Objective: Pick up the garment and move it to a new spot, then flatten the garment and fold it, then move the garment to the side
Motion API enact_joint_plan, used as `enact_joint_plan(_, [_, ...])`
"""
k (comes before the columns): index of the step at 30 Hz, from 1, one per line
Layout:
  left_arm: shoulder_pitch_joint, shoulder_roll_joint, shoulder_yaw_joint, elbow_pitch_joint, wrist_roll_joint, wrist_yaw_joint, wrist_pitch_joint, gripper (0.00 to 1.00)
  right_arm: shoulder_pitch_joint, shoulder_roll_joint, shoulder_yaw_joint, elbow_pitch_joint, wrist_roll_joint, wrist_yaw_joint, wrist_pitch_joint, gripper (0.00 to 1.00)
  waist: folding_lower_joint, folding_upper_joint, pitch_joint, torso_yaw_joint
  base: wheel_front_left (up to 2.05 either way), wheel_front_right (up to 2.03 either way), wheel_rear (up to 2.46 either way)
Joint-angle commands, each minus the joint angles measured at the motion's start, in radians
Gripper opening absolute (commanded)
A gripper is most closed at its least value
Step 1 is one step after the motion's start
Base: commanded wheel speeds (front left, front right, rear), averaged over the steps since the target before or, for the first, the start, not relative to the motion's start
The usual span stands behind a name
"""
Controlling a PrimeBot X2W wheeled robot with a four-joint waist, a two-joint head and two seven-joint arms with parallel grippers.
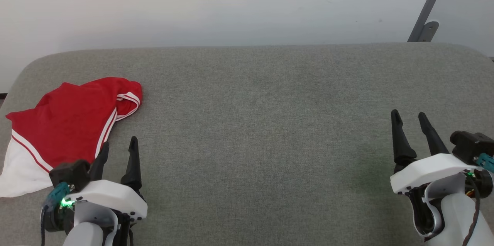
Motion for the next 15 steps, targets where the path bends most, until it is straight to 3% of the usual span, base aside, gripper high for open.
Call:
enact_joint_plan(1, [0.003,0.008,-0.001,-0.008,0.029,0.000,-0.010,1.00,-0.002,-0.001,-0.005,-0.012,-0.022,0.000,-0.011,1.00,-0.0001,0.0000,0.000,0.001,0.00,0.00,0.00])
enact_joint_plan(15, [0.024,-0.002,0.045,-0.003,0.120,-0.052,-0.042,1.00,0.040,0.006,-0.042,-0.057,-0.119,0.000,-0.038,1.00,-0.0001,0.0000,-0.004,0.008,0.00,0.00,0.00])
